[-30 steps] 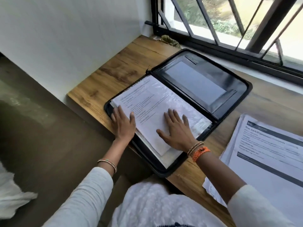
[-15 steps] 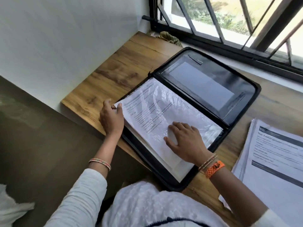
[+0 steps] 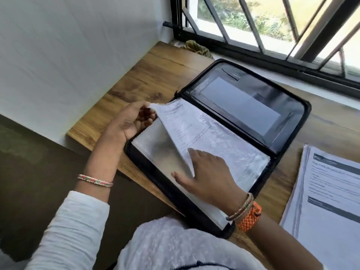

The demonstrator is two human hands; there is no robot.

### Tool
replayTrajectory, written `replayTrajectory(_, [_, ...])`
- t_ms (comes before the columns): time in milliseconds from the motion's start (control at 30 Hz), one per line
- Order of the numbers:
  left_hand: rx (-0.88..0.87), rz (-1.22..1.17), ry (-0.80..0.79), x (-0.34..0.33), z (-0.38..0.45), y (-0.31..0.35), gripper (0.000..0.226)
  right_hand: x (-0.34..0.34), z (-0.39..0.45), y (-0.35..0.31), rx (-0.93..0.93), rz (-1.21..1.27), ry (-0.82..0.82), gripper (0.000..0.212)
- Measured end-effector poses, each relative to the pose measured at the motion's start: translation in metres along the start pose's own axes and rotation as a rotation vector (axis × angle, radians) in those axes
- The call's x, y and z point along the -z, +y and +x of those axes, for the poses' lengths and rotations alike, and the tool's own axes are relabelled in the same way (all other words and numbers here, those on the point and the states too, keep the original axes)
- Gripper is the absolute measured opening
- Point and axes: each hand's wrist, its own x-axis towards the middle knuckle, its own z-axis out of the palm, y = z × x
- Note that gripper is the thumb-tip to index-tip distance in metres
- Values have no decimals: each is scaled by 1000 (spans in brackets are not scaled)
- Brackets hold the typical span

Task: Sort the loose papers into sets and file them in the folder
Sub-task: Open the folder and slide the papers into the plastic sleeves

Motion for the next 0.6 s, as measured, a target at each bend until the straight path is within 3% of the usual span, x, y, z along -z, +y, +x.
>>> replayTrajectory(100, [38,-349,-115,-26,13,23,27,36,3,1,-114,-32,84,8])
replayTrajectory(133, [55,-467,-135,-35,19,29,27,54,4,10,-172,-59,126,3])
replayTrajectory(200, [57,-656,-168,-56,32,39,27,98,9,36,-293,-120,284,8])
replayTrajectory(267, [-17,-634,-185,-81,45,50,29,140,25,66,-382,-152,456,20])
replayTrajectory(367, [-205,-243,-202,-121,70,56,26,176,75,118,-433,-240,588,25])
replayTrajectory(467, [-459,368,-194,-156,99,31,17,176,126,175,-480,-245,524,28])
replayTrajectory(600, [-645,1475,-416,-175,138,-53,61,142,160,234,-521,-248,375,27])
